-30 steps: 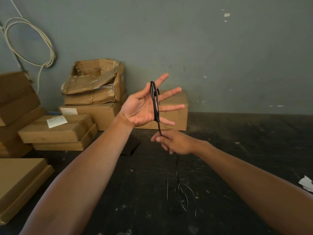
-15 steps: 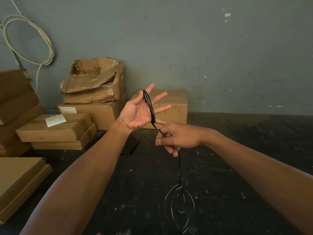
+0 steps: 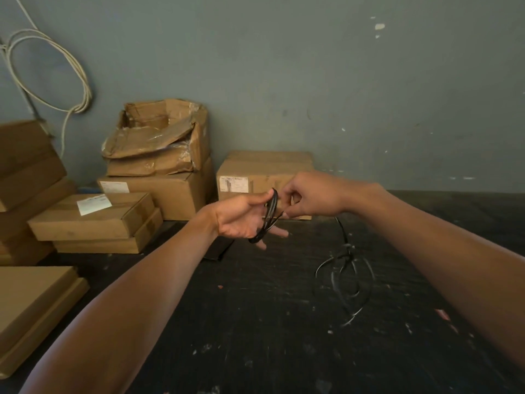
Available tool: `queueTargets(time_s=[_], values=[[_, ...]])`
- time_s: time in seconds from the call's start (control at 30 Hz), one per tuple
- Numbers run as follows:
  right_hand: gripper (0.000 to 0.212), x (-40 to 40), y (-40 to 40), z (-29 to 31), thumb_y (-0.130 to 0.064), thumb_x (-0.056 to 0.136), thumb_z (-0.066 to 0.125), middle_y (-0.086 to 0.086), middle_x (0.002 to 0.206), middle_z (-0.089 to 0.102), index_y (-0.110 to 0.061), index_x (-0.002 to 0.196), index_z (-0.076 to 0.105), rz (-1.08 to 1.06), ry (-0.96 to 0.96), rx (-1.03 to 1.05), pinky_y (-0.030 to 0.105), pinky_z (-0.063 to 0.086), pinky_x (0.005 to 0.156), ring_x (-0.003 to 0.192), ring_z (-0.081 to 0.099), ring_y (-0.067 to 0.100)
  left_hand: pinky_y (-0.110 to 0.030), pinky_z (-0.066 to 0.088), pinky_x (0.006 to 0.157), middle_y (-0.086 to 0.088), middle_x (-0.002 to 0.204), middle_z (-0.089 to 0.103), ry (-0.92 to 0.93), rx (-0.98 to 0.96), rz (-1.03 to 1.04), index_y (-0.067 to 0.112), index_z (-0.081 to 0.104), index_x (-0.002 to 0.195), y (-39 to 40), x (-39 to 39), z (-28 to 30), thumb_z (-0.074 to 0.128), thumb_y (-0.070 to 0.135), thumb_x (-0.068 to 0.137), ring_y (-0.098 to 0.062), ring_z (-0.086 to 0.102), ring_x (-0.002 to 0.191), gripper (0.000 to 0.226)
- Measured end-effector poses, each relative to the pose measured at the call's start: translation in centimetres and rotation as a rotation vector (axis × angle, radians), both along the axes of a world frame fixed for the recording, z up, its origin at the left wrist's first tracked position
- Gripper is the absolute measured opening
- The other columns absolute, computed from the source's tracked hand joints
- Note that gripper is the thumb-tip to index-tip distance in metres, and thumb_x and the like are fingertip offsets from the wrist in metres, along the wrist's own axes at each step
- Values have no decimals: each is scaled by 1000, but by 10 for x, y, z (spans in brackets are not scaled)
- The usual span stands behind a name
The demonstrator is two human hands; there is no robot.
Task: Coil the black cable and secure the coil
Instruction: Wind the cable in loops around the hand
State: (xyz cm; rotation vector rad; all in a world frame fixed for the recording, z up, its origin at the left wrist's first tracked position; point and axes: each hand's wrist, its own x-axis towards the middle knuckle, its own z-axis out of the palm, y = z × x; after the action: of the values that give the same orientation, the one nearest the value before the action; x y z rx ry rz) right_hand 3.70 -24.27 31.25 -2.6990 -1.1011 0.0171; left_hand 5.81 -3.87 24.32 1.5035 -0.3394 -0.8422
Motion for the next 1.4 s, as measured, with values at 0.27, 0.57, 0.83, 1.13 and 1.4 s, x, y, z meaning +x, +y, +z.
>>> queueTargets(time_s=[0.27, 0.57, 0.83, 1.13, 1.4], values=[[30, 17, -16, 2, -36, 74, 81, -11, 66, 53, -30, 69, 53, -67, -86, -12, 30, 32, 57, 64, 46, 7, -81, 15, 105, -1, 146, 54, 0, 399, -261, 47, 45, 143, -10, -15, 6, 25, 51, 104, -35, 47, 135, 44], [5, 32, -39, -10, -23, 89, 69, 12, 84, 69, -18, 89, 69, -14, -25, 245, 38, 45, 75, 81, 60, 27, -81, 14, 105, -14, 159, 32, 80, 22, -387, 38, 29, 153, -7, -27, -3, 32, 48, 101, -46, 30, 143, 54], [14, 35, -44, -41, -18, 96, 59, 9, 73, 63, -18, 85, 68, -17, 145, 486, 31, 47, 64, 65, 55, 15, -76, 21, 101, -16, 159, 31, 66, -347, -385, 35, 24, 155, -12, -33, 4, 30, 45, 102, -51, 16, 145, 54], [8, 28, -35, -91, -24, 94, 62, -3, 100, 69, -23, 98, 68, -6, 299, 417, 36, 48, 94, 99, 63, 12, -80, 11, 98, -17, 153, 41, -11, -615, -228, 35, 28, 153, -4, -32, 33, 21, 44, 103, -54, 11, 142, 52], [11, 20, -39, -132, -21, 99, 53, 1, 81, 62, -26, 95, 62, -106, 476, 441, 26, 55, 69, 74, 63, 11, -83, 9, 95, -17, 148, 48, -100, -694, -49, 33, 29, 152, 16, -30, 67, 23, 45, 103, -55, 15, 142, 50]])
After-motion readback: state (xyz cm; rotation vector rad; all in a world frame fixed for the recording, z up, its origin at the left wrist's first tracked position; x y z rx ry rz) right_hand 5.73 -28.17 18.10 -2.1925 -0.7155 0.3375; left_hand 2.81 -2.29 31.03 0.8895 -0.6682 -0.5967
